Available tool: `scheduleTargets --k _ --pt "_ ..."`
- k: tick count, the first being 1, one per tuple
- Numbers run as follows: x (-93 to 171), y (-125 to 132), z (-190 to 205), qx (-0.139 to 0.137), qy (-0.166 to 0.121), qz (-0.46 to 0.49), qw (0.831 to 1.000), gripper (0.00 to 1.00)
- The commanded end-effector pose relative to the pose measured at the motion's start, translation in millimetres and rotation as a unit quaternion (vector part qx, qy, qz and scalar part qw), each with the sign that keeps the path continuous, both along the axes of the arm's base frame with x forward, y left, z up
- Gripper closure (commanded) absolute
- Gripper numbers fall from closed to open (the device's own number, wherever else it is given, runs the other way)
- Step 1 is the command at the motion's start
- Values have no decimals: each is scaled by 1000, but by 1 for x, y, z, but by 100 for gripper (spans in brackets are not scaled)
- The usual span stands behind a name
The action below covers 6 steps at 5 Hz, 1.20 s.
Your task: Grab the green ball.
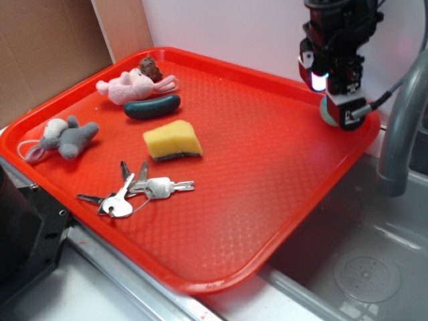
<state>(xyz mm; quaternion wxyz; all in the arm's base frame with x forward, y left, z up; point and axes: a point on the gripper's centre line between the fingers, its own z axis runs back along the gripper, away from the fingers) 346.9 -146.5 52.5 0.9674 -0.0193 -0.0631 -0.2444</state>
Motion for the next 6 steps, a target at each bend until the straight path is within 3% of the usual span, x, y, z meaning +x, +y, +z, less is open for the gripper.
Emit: scheduleTargets --k 1,2,3,4,5,6 --pt "-11 -19 -15 -9 1 6 1000 41" --pt "-20 -14 -23 3 8 25 1000 100" --pt "-31 -9 -19 15 6 47 999 100" --pt "-44 -2 1 16 -23 82 996 100" --pt "-19 28 51 3 -40 103 994 100" --pt "-46 33 87 3 -27 135 990 100"
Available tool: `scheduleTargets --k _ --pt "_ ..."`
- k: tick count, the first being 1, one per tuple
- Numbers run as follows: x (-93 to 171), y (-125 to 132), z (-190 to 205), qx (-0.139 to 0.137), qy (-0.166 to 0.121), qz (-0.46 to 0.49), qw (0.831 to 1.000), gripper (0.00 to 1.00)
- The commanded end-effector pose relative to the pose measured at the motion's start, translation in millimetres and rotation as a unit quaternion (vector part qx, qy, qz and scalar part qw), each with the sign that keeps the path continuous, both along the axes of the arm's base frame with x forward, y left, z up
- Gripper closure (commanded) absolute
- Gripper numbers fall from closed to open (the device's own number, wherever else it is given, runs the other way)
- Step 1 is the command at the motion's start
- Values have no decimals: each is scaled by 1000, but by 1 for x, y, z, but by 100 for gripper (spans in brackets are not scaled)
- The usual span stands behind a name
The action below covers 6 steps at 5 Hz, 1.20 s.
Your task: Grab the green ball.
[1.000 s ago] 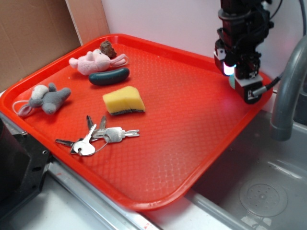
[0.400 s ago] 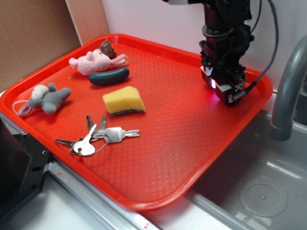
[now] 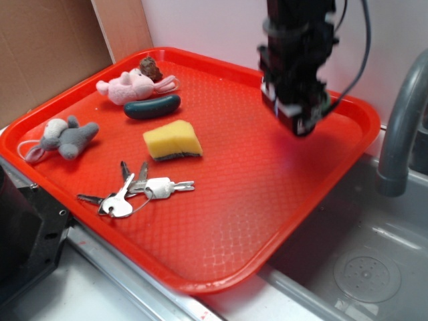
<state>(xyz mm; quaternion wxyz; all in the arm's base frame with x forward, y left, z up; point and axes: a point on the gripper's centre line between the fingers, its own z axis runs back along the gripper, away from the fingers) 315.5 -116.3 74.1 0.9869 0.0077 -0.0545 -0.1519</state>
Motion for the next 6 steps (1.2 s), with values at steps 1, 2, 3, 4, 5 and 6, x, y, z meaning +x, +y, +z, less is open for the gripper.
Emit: scheduleTargets --k 1,2,3,4,5,6 --pt "-28 2 77 -13 -45 61 997 100" --pt "-48 6 98 7 -41 121 992 100" --pt "-86 18 121 30 12 241 970 100" --pt "-116 51 118 40 50 354 933 100" --pt "-136 91 102 51 78 443 891 100" --pt "-144 113 97 81 59 482 871 100"
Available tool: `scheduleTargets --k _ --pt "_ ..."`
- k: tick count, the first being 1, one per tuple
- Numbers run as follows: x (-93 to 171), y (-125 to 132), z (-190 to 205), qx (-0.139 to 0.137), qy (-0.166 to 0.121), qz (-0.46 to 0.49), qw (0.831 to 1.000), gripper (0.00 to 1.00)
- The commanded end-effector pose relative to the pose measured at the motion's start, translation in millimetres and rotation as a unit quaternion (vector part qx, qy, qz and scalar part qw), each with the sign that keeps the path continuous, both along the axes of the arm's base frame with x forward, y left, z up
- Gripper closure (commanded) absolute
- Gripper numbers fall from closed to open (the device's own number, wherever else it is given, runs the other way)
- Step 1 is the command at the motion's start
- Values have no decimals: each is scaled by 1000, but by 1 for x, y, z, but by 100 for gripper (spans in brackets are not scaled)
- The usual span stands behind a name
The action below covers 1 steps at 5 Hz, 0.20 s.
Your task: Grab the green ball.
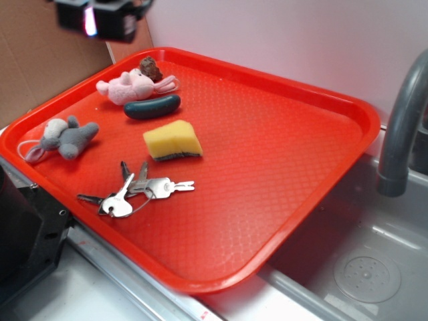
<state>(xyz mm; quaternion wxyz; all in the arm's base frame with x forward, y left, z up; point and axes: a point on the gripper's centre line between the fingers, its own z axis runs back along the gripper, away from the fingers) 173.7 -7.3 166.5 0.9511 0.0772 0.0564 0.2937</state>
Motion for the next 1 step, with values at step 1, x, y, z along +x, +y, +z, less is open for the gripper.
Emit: scheduleTargets --k 1 --pt "0 7 5 48 -39 28 998 100"
